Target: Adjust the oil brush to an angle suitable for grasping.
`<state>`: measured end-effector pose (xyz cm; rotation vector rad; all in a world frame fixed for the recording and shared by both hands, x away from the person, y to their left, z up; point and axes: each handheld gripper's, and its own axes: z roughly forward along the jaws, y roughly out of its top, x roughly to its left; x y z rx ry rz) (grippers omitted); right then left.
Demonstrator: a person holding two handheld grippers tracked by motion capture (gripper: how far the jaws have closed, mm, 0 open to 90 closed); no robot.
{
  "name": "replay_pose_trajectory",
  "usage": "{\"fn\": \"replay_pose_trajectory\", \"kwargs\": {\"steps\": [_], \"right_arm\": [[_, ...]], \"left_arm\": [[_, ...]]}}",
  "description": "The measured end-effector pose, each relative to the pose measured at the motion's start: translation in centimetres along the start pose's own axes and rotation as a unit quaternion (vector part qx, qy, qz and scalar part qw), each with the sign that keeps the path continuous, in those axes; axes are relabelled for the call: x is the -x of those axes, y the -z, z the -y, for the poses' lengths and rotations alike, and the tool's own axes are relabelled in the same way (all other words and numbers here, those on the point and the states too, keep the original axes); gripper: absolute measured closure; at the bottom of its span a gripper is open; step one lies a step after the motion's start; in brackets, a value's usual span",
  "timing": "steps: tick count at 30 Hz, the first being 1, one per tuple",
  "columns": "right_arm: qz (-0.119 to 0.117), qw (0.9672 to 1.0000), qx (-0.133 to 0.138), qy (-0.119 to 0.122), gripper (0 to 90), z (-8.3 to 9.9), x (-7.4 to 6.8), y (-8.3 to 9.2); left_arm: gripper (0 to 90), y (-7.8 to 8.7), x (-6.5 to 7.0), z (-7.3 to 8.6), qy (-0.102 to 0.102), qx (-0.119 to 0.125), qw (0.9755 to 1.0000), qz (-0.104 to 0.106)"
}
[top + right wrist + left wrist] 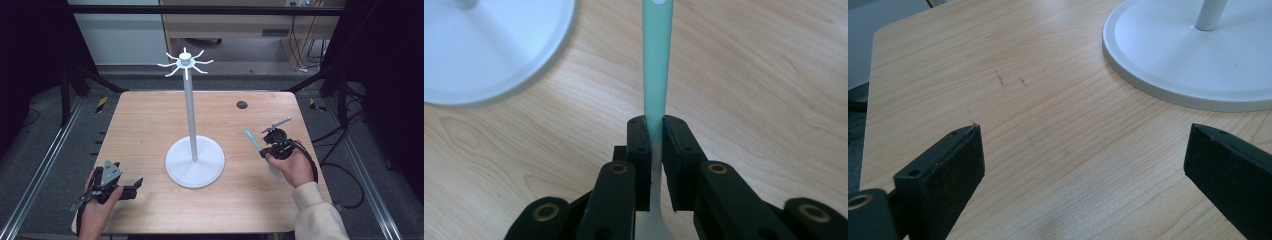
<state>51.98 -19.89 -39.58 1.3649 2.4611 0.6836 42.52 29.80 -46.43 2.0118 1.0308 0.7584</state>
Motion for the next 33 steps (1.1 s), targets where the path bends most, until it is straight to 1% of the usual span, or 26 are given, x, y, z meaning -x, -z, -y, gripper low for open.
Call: {"fn": "replay_pose_trajectory", "kwargs": {"steps": [3,5,9,11,12,13,14,15,16,17,18,19,20,21,22,23,24,25,27,29,33], "right_arm": [[-0.004,0.9999,0.014,0.005,82.5,-0.3,-0.4,0.5],[-0.005,0.9998,0.019,0.002,82.5,-0.4,-0.4,0.6],[-0.008,0.9996,0.027,-0.002,82.5,-0.5,0.0,0.6],[-0.018,0.9986,0.049,-0.011,82.5,-0.7,0.4,0.9],[-0.018,0.9986,0.049,-0.011,82.5,-0.7,0.4,0.9],[-0.025,0.9972,0.069,-0.015,82.5,-0.9,0.5,1.3],[-0.027,0.9963,0.079,-0.016,82.5,-1.0,0.4,1.5],[-0.027,0.9963,0.079,-0.016,82.5,-1.0,0.4,1.5],[-0.031,0.9953,0.090,-0.021,82.5,-1.2,0.3,1.7],[-0.036,0.9931,0.109,-0.023,82.5,-1.5,0.1,2.2],[-0.039,0.9917,0.121,-0.021,82.5,-1.7,0.1,2.4],[-0.039,0.9917,0.121,-0.021,82.5,-1.7,0.1,2.4],[-0.042,0.9904,0.130,-0.022,82.5,-1.9,0.0,2.5],[-0.044,0.9883,0.145,-0.021,82.5,-2.1,-0.2,2.8],[-0.044,0.9883,0.145,-0.021,82.5,-2.1,-0.2,2.8],[-0.048,0.9865,0.155,-0.025,82.5,-2.3,-0.3,2.8],[-0.048,0.9865,0.155,-0.025,82.5,-2.3,-0.3,2.8],[-0.046,0.9871,0.152,-0.020,82.5,-2.5,-0.3,2.8],[-0.053,0.9862,0.155,-0.018,82.5,-2.5,-0.4,2.9],[-0.053,0.9861,0.157,-0.011,82.5,-2.5,-0.8,3.1],[-0.053,0.9843,0.168,-0.006,82.5,-2.6,-1.3,3.7]], "left_arm": [[2.4,0.0,0.0,0.0,0.000,0.000,1.0000,0.000],[2.5,0.0,0.0,0.0,0.000,-0.001,1.0000,-0.002],[2.4,0.0,0.0,0.0,0.000,-0.002,1.0000,-0.005],[2.5,0.0,-0.1,0.0,0.000,-0.002,1.0000,-0.006],[2.4,0.0,-0.1,0.0,0.000,-0.002,1.0000,-0.006],[2.4,-0.1,-0.1,0.0,-0.001,-0.004,1.0000,-0.004],[2.4,-0.1,-0.1,0.0,-0.001,-0.004,1.0000,-0.004],[2.4,-0.1,-0.1,0.0,-0.002,-0.004,1.0000,-0.005],[2.4,-0.1,-0.1,0.0,-0.001,-0.004,1.0000,-0.005],[2.4,-0.1,-0.1,0.0,-0.001,-0.005,1.0000,-0.005],[2.4,-0.1,-0.1,0.0,-0.001,-0.004,1.0000,-0.007],[2.4,-0.1,-0.1,0.0,-0.001,-0.004,1.0000,-0.007],[2.4,-0.1,-0.1,0.0,0.000,-0.004,1.0000,-0.008],[2.4,-0.1,-0.1,0.1,0.000,-0.005,0.9999,-0.009],[2.4,-0.1,-0.1,0.1,0.000,-0.005,0.9999,-0.009],[2.4,-0.1,-0.1,0.1,0.002,-0.005,0.9999,-0.010],[2.4,-0.1,-0.1,0.1,0.003,-0.005,0.9999,-0.012],[2.5,-0.2,0.0,0.2,0.002,-0.008,0.9999,-0.012],[2.4,-0.2,0.0,0.2,0.001,-0.008,0.9999,-0.012],[2.4,-0.2,0.1,0.1,-0.001,-0.006,0.9999,-0.012],[2.4,-0.2,0.1,0.1,-0.001,-0.005,0.9999,-0.011]]}}
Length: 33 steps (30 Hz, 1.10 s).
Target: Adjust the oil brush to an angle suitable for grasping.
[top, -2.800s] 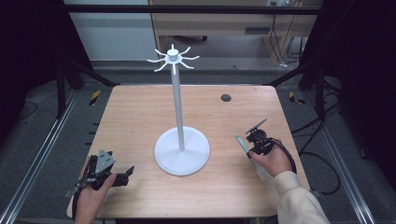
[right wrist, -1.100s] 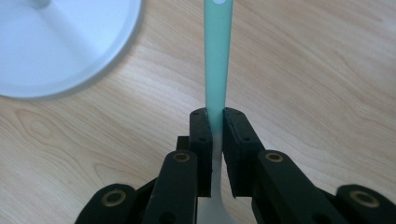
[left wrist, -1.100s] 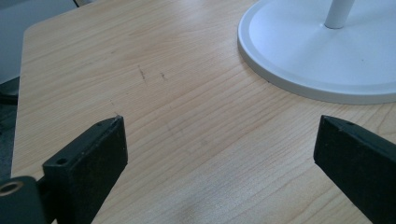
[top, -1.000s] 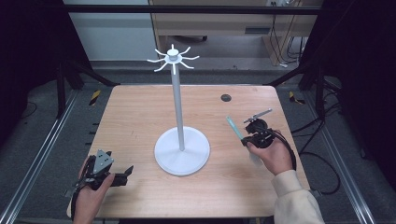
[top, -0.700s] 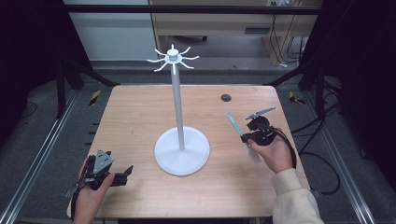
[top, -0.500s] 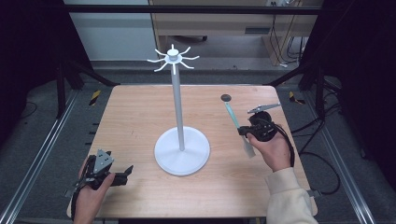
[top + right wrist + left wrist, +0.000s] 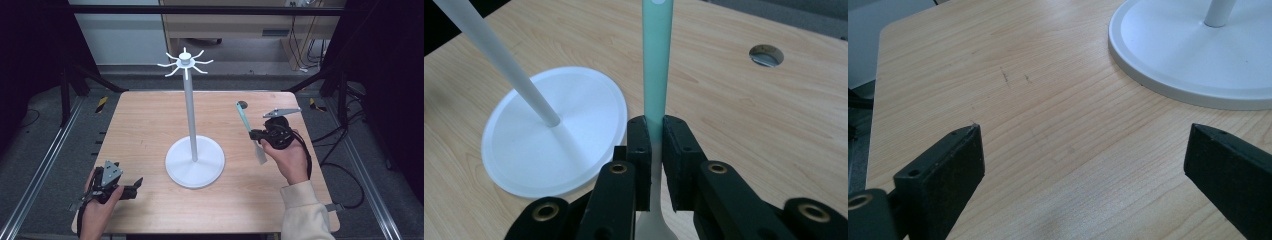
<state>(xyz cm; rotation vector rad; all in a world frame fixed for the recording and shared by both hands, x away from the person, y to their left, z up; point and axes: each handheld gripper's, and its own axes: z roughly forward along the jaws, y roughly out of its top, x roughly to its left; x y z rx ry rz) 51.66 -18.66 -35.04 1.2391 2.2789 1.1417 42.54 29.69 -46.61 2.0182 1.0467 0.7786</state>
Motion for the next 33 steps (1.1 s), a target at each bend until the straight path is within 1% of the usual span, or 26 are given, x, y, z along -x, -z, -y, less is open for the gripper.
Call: {"fn": "replay_pose_trajectory", "kwargs": {"steps": [3,5,6,7,10,11,12,18,19,22,23,25,27,29,31,33], "right_arm": [[-0.002,0.9999,0.014,0.009,82.5,-0.7,-0.8,0.7],[-0.002,0.9998,0.018,0.013,82.5,-0.9,-1.0,0.9],[-0.005,0.9995,0.026,0.019,82.5,-1.4,-1.6,1.4],[-0.005,0.9995,0.026,0.019,82.5,-1.4,-1.6,1.4],[-0.011,0.9986,0.041,0.030,82.5,-2.3,-2.4,1.8],[-0.011,0.9986,0.041,0.030,82.5,-2.3,-2.4,1.8],[-0.013,0.9982,0.049,0.033,82.5,-2.7,-2.6,2.0],[-0.017,0.9971,0.065,0.035,82.5,-3.3,-3.1,2.6],[-0.019,0.9967,0.068,0.038,82.5,-3.3,-3.2,2.7],[-0.022,0.9963,0.073,0.041,82.5,-3.4,-3.4,2.9],[-0.023,0.9960,0.075,0.043,82.5,-3.5,-3.5,3.0],[-0.024,0.9957,0.079,0.043,82.5,-3.6,-3.7,3.3],[-0.027,0.9947,0.087,0.048,82.5,-3.9,-3.9,3.7],[-0.028,0.9944,0.090,0.046,82.5,-4.0,-4.0,3.8],[-0.028,0.9936,0.096,0.051,82.5,-4.3,-4.3,4.1],[-0.029,0.9934,0.099,0.051,82.5,-4.4,-4.4,4.1]], "left_arm": [[2.4,0.1,0.0,0.0,-0.002,-0.001,1.0000,0.000],[2.4,0.1,0.0,0.0,-0.002,-0.001,1.0000,0.000],[2.4,0.1,0.0,0.0,-0.001,0.000,1.0000,-0.001],[2.4,0.1,0.0,0.0,0.000,0.001,1.0000,-0.001],[2.4,0.1,0.0,0.0,-0.003,-0.001,1.0000,-0.001],[2.4,0.1,0.0,0.0,-0.001,0.001,1.0000,-0.001],[2.4,0.1,0.0,0.0,-0.002,0.000,1.0000,-0.001],[2.4,0.1,-0.1,0.0,-0.003,0.001,1.0000,-0.001],[2.4,0.1,-0.1,0.0,-0.004,0.001,1.0000,-0.001],[2.4,0.1,0.0,0.0,-0.001,0.002,1.0000,-0.002],[2.4,0.1,-0.1,0.0,-0.004,0.001,1.0000,-0.002],[2.4,0.1,0.0,0.0,-0.001,0.002,1.0000,-0.002],[2.4,0.2,0.0,0.0,-0.003,0.000,1.0000,-0.001],[2.4,0.2,-0.1,0.0,-0.004,0.000,1.0000,-0.002],[2.4,0.1,0.0,0.0,-0.002,0.002,1.0000,-0.002],[2.4,0.1,-0.1,0.0,-0.004,0.001,1.0000,-0.002]]}}
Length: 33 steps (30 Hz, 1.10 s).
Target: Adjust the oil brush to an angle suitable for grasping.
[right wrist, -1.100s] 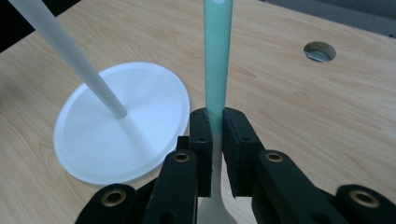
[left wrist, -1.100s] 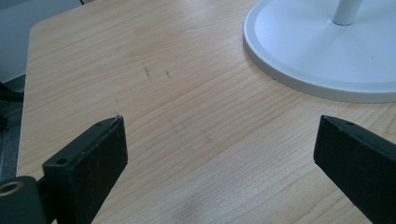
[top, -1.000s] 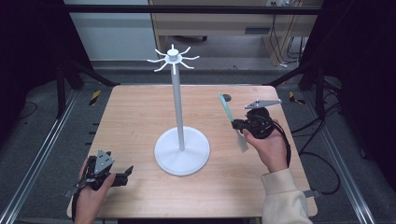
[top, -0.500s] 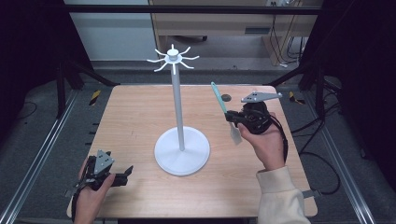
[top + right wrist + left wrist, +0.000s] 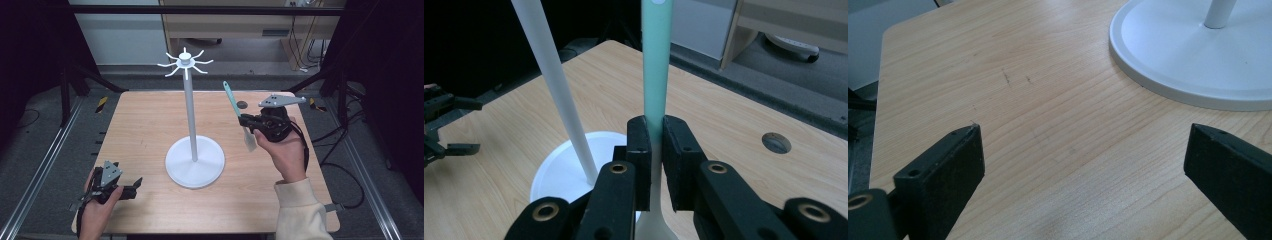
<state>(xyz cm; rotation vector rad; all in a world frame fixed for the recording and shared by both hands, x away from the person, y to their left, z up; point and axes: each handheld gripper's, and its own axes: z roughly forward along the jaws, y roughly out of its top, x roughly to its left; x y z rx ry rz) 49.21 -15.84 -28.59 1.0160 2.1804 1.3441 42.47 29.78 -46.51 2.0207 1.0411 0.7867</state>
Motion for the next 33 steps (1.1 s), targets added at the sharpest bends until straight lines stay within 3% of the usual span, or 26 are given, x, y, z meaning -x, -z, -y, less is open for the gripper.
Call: {"fn": "replay_pose_trajectory", "kwargs": {"steps": [33], "right_arm": [[-0.002,0.9969,0.076,0.021,82.5,-1.8,-2.4,2.4]], "left_arm": [[2.4,0.3,-0.2,-0.1,0.010,0.012,0.9999,0.003]]}}
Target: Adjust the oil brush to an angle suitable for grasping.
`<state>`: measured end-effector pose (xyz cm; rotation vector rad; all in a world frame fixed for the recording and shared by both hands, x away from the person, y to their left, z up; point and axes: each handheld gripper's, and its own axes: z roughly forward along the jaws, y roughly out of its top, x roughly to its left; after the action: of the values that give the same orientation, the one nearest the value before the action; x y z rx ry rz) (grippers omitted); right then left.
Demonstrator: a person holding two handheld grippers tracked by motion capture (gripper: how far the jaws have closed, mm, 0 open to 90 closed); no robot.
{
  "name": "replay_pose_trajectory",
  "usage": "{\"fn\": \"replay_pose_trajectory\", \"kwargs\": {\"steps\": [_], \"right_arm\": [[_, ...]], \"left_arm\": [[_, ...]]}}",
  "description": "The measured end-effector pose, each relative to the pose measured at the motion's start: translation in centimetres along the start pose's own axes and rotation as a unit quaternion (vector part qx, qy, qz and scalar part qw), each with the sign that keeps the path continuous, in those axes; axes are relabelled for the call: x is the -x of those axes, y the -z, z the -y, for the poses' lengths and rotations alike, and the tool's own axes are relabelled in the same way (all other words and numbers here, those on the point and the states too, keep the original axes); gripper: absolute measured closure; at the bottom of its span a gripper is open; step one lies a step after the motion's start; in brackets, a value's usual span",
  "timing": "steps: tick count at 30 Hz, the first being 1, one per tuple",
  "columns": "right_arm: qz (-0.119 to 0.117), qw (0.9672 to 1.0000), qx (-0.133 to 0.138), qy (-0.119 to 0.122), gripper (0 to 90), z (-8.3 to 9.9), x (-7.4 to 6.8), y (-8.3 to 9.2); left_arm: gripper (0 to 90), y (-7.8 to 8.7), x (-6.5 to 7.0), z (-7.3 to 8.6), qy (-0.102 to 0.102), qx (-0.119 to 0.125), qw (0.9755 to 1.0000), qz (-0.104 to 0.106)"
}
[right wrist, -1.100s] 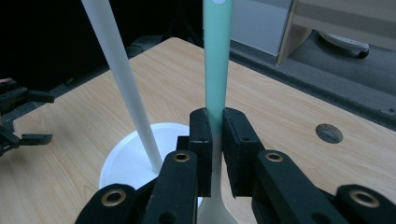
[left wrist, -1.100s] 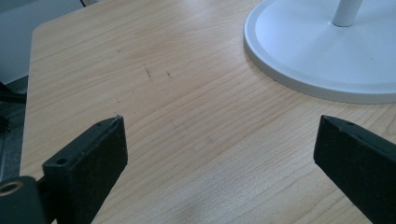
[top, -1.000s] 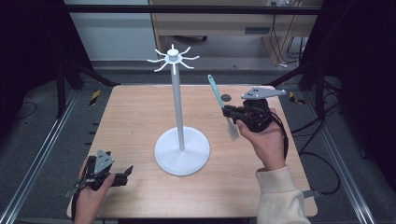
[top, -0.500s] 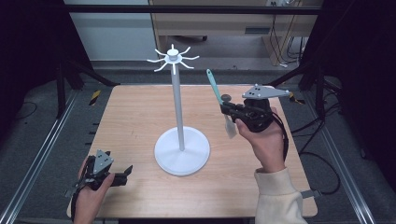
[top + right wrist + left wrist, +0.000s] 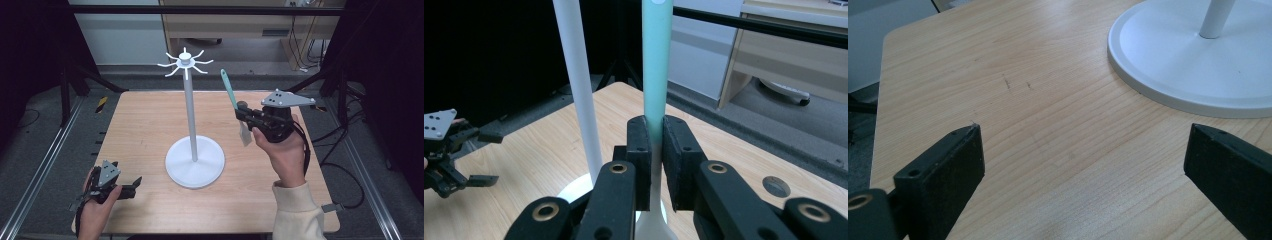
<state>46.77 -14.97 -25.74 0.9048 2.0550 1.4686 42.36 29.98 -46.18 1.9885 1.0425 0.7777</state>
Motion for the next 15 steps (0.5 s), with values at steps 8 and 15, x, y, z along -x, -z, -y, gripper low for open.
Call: {"fn": "replay_pose_trajectory", "kwargs": {"steps": [8,15], "right_arm": [[-0.005,0.9999,0.015,0.000,82.5,-0.34,-0.19,0.46],[-0.006,0.9997,0.024,0.001,82.5,-0.59,-0.30,0.95]], "left_arm": [[2.4,0.00,-0.13,0.05,0.003,-0.001,1.0000,-0.001],[2.4,-0.01,-0.10,0.04,0.002,-0.001,1.0000,0.000]]}}
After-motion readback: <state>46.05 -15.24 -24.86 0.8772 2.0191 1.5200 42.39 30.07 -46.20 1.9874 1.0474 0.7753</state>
